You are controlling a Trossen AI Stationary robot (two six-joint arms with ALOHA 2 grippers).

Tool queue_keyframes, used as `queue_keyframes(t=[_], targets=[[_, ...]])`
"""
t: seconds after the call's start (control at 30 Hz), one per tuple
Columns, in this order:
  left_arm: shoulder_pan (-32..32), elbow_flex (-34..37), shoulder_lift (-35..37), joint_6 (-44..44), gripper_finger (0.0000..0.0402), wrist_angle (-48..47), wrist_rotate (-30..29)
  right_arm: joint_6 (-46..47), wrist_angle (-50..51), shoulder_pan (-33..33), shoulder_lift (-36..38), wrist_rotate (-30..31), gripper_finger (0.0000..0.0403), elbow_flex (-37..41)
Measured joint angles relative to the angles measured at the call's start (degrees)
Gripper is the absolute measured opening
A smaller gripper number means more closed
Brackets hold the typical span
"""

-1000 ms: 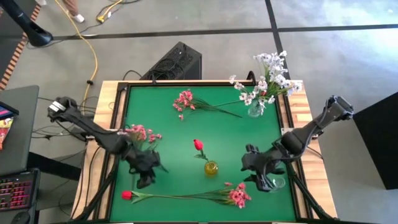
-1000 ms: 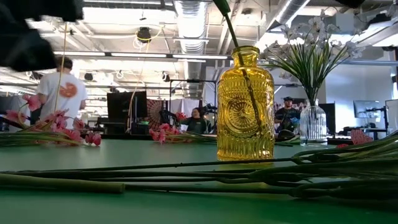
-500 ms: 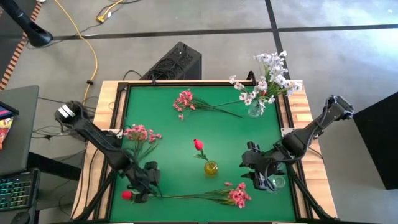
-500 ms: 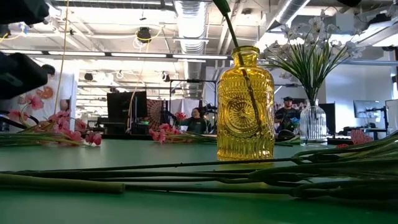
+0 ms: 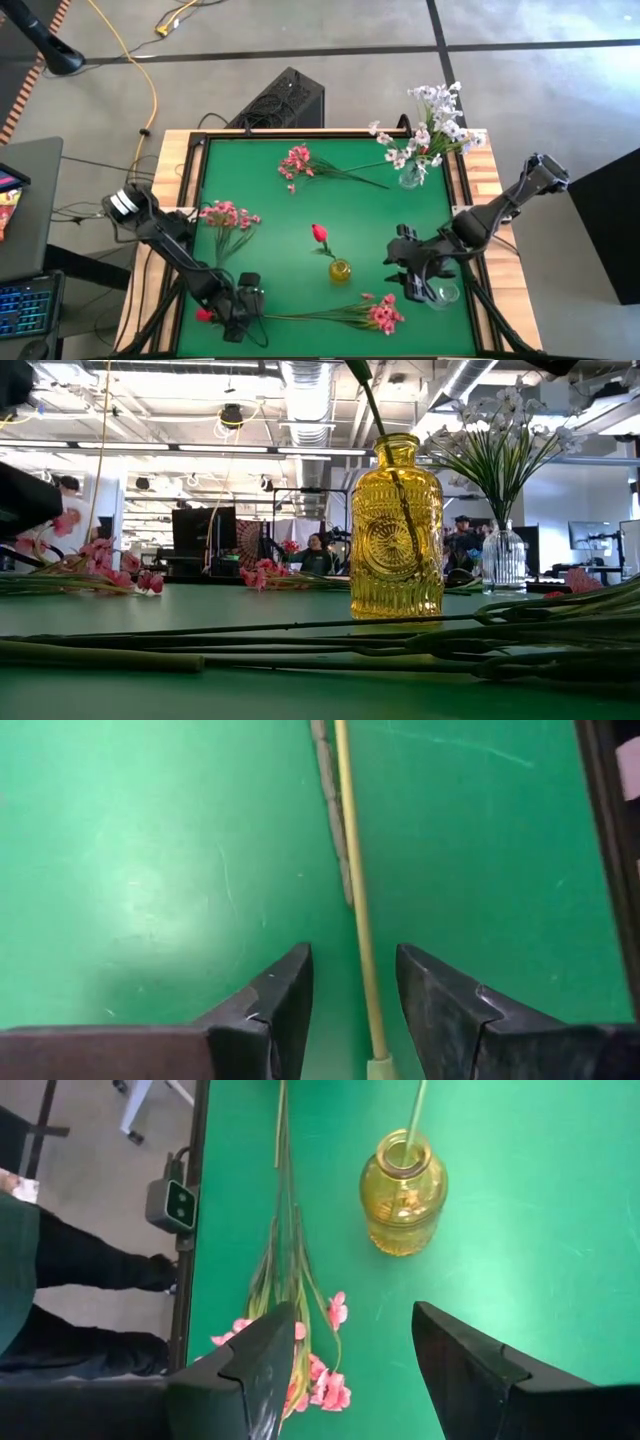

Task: Sort flowers into vase by color
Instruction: Put the bottom red tulip into the yellow vase

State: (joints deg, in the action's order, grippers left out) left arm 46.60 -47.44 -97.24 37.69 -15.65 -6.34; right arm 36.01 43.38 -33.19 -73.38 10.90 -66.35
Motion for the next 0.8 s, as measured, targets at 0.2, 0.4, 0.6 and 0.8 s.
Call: queue_keyframes(t=[0.2,0.4,0.6,0.8], targets=[[2.0,-2.1,-0.3,-0.9,0.0094,-6.0,-4.9,-1.6,1.0,1.0,0.0,-0.1,0.0228,0.0],[2.0,-3.9,-0.1,-2.4,0.0008,-8.3,-4.9,-1.9,2.7,1.9,0.0,-0.3,0.0228,0.0],[0.0,-10.7,2.9,-10.7,0.0001,-19.8,-5.7,-2.0,2.9,1.9,0.0,-0.3,0.0228,0.0],[-3.9,-19.0,9.3,-18.0,0.0,-35.0,-10.7,-2.2,2.9,1.9,0.0,-0.3,0.0228,0.0]])
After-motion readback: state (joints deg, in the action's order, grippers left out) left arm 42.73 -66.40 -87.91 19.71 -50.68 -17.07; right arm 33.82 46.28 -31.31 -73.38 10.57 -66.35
